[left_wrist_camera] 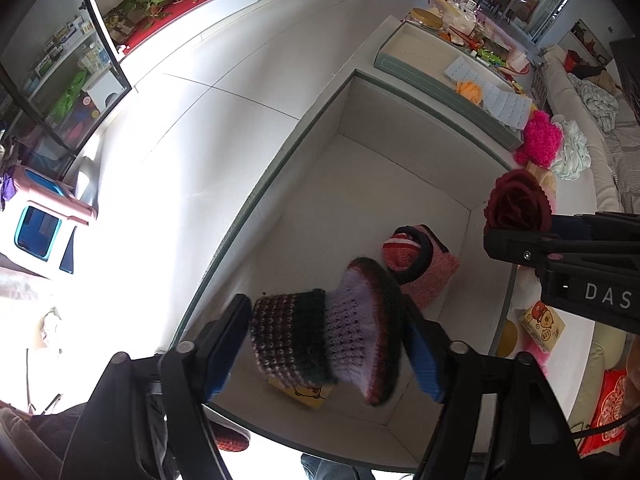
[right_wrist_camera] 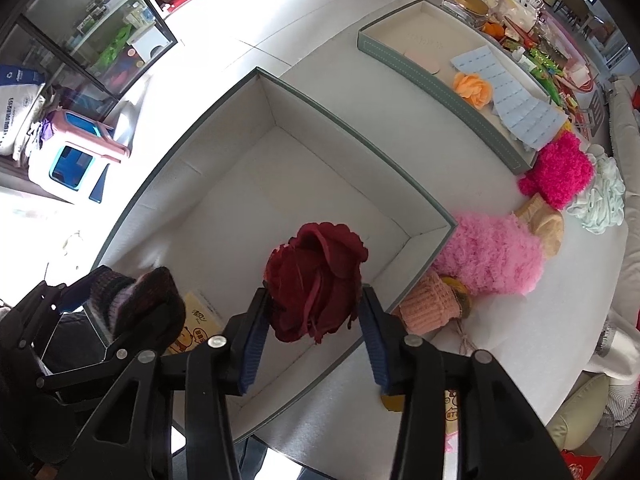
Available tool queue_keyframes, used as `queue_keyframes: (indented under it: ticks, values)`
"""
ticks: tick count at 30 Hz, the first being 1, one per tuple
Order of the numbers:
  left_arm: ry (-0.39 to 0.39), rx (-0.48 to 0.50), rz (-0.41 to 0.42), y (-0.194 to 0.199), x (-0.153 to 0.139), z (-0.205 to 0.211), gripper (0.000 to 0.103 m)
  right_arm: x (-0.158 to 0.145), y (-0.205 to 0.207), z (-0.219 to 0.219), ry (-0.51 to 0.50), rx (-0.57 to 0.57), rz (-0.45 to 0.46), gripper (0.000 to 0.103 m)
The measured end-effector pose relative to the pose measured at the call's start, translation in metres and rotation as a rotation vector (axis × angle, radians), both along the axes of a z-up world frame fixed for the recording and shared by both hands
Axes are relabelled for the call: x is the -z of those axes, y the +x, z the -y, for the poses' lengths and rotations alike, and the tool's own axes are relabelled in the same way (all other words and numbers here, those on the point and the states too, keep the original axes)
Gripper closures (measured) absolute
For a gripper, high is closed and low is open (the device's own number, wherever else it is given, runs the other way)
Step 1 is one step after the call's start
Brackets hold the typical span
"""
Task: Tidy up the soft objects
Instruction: 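Open the left tool to drop the mitten while the right tool drops the rose into the box, then move both tools back toward the remaining items on the table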
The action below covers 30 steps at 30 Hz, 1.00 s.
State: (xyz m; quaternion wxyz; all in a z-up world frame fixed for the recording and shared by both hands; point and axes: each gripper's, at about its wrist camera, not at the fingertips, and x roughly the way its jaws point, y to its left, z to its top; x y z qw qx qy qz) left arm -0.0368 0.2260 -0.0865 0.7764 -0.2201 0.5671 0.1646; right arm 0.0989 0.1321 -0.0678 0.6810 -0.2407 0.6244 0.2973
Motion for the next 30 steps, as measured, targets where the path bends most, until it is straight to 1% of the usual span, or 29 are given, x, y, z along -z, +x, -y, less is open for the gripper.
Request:
queue_keyframes:
  ticks: [1,2,3,4,5,7,12,14,18,23,27,30]
  values:
    - [0.002,-0.012,0.003,-0.001,-0.001,-0.001,0.008,0.000,0.000,0.001,0.011,0.003,-0.012,0.028]
    - [0.007,-0.022,0.014,-0.003,-0.002,-0.002,0.003,0.000,0.001,0.002,0.027,0.008,-0.025,0.014]
    - [0.013,-0.029,0.026,-0.004,-0.004,-0.002,0.000,0.000,0.002,0.004,0.042,0.018,-0.027,0.011]
    - [0.017,-0.029,0.030,-0.004,-0.005,-0.002,0.000,-0.001,0.002,0.006,0.050,0.030,-0.023,0.009]
    - [0.028,-0.027,0.024,-0.003,-0.006,-0.002,0.000,-0.002,0.003,0.008,0.058,0.040,-0.022,0.001]
    - [0.045,-0.022,0.003,-0.002,-0.005,0.000,0.000,-0.005,0.004,0.013,0.082,0.054,-0.023,0.000]
    - [0.011,-0.016,-0.009,-0.003,-0.005,0.005,0.000,-0.009,0.003,0.025,0.095,0.088,-0.025,0.000]
    - [0.021,-0.002,-0.011,-0.003,-0.006,0.009,0.000,-0.009,0.003,0.032,0.092,0.110,-0.032,0.000]
    - [0.041,0.039,-0.014,0.000,-0.011,0.023,0.000,-0.007,0.004,0.049,0.097,0.139,-0.056,0.000]
    - [0.051,0.092,-0.020,0.003,-0.016,0.042,0.000,-0.010,0.001,0.074,0.110,0.183,-0.055,0.000]
    - [0.063,0.146,-0.027,0.007,-0.019,0.063,0.000,-0.010,0.003,0.102,0.116,0.246,-0.057,0.000]
    - [0.074,0.197,-0.030,0.011,-0.022,0.081,0.000,-0.011,0.005,0.131,0.125,0.311,-0.057,0.000]
